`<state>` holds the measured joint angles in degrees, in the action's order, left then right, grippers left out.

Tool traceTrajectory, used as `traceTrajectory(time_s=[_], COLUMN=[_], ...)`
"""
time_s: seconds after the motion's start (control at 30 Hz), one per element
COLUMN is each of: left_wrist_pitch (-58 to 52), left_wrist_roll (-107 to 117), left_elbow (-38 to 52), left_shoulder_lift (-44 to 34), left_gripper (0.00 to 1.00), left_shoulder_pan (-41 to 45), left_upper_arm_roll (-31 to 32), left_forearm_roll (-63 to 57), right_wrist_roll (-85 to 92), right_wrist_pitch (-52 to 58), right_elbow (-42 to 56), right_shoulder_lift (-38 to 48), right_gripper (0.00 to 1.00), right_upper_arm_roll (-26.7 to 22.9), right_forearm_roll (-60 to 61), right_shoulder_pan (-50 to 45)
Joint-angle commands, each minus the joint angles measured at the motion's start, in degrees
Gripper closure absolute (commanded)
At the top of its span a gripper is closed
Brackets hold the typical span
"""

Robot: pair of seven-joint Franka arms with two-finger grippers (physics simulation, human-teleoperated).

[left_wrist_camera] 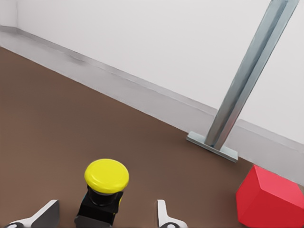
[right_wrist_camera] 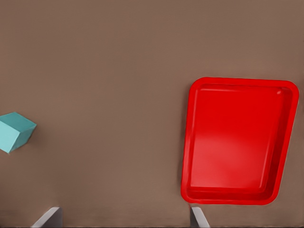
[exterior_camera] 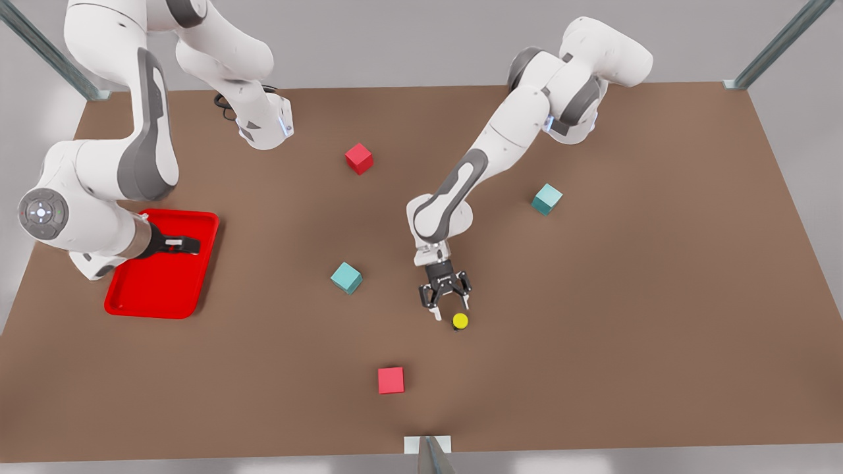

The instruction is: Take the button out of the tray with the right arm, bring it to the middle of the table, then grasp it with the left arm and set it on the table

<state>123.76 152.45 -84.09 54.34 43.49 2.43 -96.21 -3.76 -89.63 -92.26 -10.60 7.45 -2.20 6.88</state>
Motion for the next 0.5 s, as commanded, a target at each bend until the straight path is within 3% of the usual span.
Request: traceTrajectory(time_s=[0.0, 0.13, 0.23, 0.33, 0.37, 0.4, 0.47], left_wrist_pitch=[-0.27, 0.34, 0.25, 1.22, 1.31, -0.62, -9.85], left_wrist_roll=[-0.84, -3.91, -20.08, -44.76, -52.15, -66.04, -90.83], left_elbow=[-1.60, -6.08, -8.02, -6.70, -6.35, -4.50, -4.50], left_shoulder_lift=[-1.96, -8.72, -18.30, -24.63, -25.51, -25.60, -25.69], left_gripper=[0.01, 0.01, 0.01, 0.01, 0.01, 0.01, 0.01], left_shoulder_pan=[0.01, -0.34, -1.30, -8.76, -15.78, -28.45, -45.77], left_upper_arm_roll=[0.30, 0.65, 2.41, 3.80, 8.89, 19.01, 32.72], left_forearm_roll=[1.81, 6.11, 26.05, 47.59, 51.90, 56.91, 57.62], right_wrist_roll=[1.04, 2.53, 2.53, 2.53, 2.53, 2.53, 2.53], right_wrist_pitch=[-4.50, -7.49, -7.84, -7.66, -7.66, -7.66, -7.75], right_elbow=[-3.89, -3.63, -3.63, -3.63, -3.63, -3.63, -3.54], right_shoulder_lift=[2.16, -0.30, -1.09, -1.36, -1.36, -1.36, -1.71], right_gripper=[0.00, 0.00, 0.00, 0.00, 0.00, 0.00, 0.00], right_upper_arm_roll=[-0.06, -0.06, 0.02, -0.06, -0.06, 0.02, -0.06], right_forearm_roll=[-0.09, -0.09, -0.09, -0.09, -0.09, -0.09, -0.09], right_shoulder_pan=[1.47, 2.17, 2.00, 2.00, 1.82, 1.82, 1.56])
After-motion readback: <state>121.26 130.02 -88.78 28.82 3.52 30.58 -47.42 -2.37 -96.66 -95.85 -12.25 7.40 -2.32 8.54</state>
